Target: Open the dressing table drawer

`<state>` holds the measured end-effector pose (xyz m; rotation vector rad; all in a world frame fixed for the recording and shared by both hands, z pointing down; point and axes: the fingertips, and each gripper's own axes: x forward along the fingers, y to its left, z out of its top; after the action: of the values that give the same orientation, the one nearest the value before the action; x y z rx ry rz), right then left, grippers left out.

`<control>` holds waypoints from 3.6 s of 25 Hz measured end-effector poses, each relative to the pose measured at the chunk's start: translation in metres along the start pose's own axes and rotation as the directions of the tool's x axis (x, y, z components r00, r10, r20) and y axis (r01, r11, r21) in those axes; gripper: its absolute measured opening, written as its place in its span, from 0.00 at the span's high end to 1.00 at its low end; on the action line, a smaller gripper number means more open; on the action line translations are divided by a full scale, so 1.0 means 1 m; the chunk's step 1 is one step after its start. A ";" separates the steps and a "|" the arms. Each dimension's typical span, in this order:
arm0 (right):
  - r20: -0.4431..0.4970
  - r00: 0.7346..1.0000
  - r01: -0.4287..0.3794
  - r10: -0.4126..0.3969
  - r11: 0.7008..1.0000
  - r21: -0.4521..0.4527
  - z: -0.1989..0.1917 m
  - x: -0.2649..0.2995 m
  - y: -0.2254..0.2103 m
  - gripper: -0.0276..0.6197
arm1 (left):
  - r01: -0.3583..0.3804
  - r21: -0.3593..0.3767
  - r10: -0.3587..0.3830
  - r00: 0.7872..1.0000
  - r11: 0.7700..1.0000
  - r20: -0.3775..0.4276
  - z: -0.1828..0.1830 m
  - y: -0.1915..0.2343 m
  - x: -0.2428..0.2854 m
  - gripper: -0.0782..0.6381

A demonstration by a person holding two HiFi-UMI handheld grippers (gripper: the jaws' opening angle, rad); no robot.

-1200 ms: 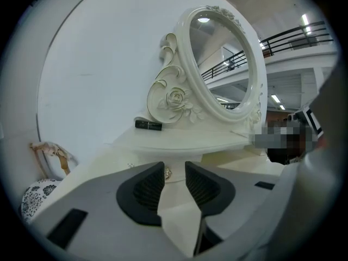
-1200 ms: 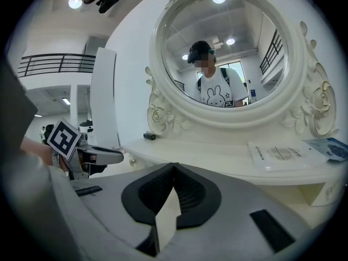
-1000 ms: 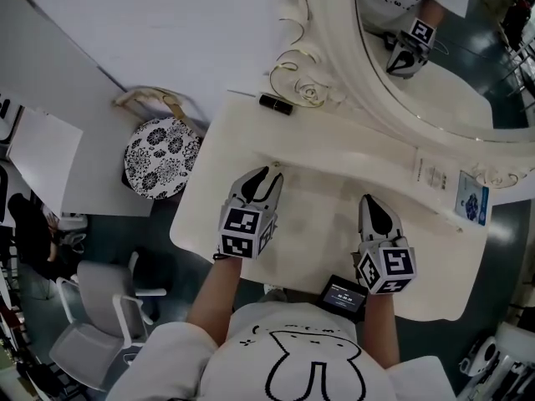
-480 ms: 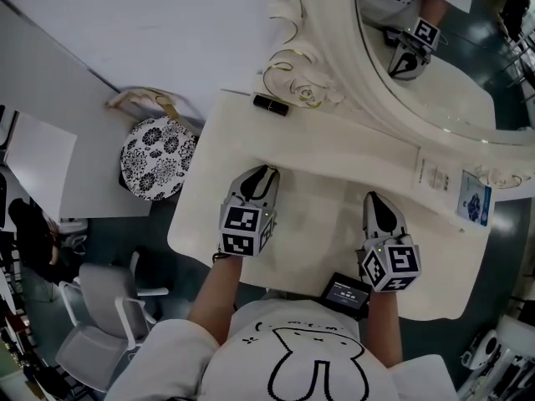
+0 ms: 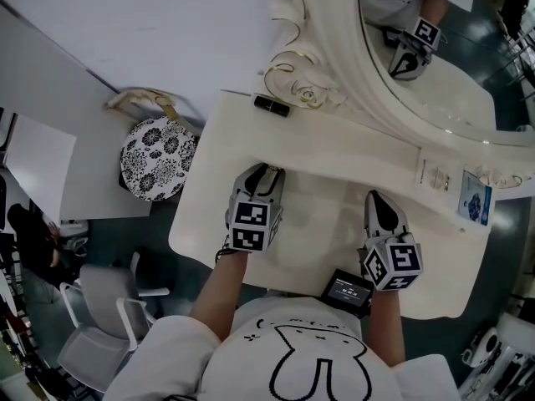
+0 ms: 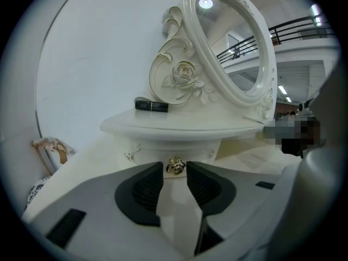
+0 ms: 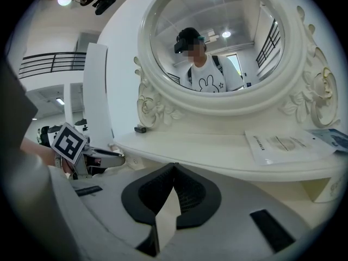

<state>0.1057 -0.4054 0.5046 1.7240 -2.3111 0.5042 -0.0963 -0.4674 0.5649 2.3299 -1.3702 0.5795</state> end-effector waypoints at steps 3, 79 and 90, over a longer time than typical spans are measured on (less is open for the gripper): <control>-0.001 1.000 0.005 -0.005 1.000 -0.001 0.000 -0.001 -0.001 0.94 | -0.005 0.012 0.005 1.000 1.000 0.000 0.002 0.001 0.001 0.68; 0.048 0.999 -0.007 0.007 1.000 0.010 -0.014 -0.056 0.025 0.94 | -0.015 0.069 0.017 0.999 0.998 -0.035 -0.022 -0.009 -0.045 0.72; 0.048 0.999 -0.019 0.019 1.000 0.000 -0.014 -0.058 0.031 0.94 | -0.010 0.063 0.014 0.998 0.998 -0.055 -0.033 -0.008 -0.049 0.72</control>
<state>0.0922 -0.3403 0.4916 1.7347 -2.3629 0.4719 -0.1157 -0.4107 0.5666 2.3381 -1.3607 0.6949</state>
